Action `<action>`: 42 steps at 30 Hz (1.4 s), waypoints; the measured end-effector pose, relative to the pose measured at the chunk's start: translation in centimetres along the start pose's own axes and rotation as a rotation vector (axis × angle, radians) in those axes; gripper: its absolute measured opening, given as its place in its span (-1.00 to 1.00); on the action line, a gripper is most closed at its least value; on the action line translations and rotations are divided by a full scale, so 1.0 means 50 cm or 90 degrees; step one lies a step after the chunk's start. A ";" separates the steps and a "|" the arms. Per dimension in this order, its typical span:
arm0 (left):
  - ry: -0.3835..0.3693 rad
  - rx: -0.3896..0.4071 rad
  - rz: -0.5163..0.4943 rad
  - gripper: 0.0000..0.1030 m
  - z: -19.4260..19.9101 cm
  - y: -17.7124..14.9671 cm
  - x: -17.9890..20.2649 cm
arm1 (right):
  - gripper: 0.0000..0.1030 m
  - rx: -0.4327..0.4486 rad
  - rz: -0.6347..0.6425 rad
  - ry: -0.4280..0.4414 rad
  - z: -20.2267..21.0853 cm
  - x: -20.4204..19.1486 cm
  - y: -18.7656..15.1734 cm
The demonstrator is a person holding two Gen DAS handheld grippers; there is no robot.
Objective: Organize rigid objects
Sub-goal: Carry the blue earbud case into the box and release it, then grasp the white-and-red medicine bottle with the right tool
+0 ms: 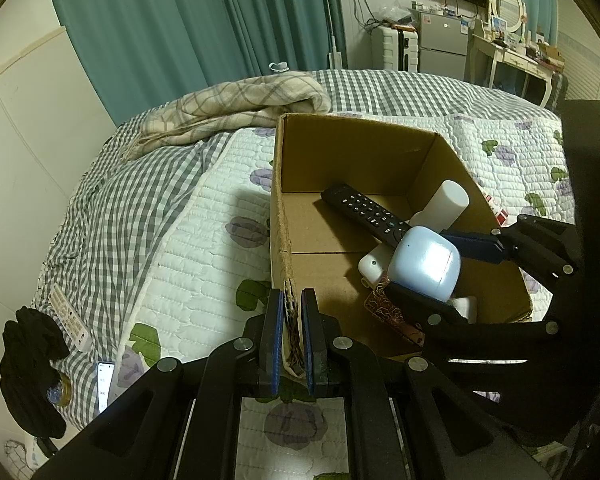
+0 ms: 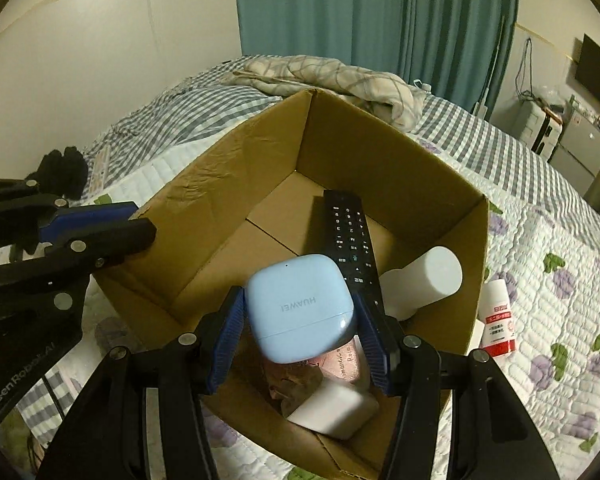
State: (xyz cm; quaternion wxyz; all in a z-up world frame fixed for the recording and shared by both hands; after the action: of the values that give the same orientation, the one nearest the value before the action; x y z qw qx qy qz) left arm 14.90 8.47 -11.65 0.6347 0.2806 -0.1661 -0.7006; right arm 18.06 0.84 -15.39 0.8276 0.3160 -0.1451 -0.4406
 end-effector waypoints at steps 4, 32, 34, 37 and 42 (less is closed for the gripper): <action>-0.006 -0.002 0.007 -0.85 -0.002 0.001 -0.002 | 0.73 0.045 0.005 -0.026 0.028 0.009 0.010; 0.026 -0.006 -0.014 -0.85 -0.001 0.002 0.000 | 0.78 0.097 -0.095 -0.240 0.172 0.399 -0.028; 0.028 -0.006 -0.016 -0.85 -0.002 0.002 0.000 | 0.78 0.080 -0.094 -0.240 0.141 0.412 -0.036; 0.030 -0.005 -0.016 -0.85 -0.001 0.001 0.000 | 0.78 0.051 -0.096 -0.224 0.092 0.418 -0.046; 0.032 -0.005 -0.017 -0.85 -0.001 0.001 0.001 | 0.76 0.003 -0.118 -0.171 -0.002 0.421 -0.082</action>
State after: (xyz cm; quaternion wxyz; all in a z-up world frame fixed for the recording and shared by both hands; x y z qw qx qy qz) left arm 14.94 8.41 -11.67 0.6305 0.2979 -0.1439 -0.7022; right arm 27.49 -18.12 -18.92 0.7558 0.2683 -0.2261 -0.5529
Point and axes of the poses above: each gripper's, at about its wrist camera, not at the fingertips, and z roughly against the way its jaws point, x to its right, y to its top, the point moved 6 cm from there along -z, roughly the way its jaws point, and after that the axes turned 2 degrees about x, right-handed, at the moved point
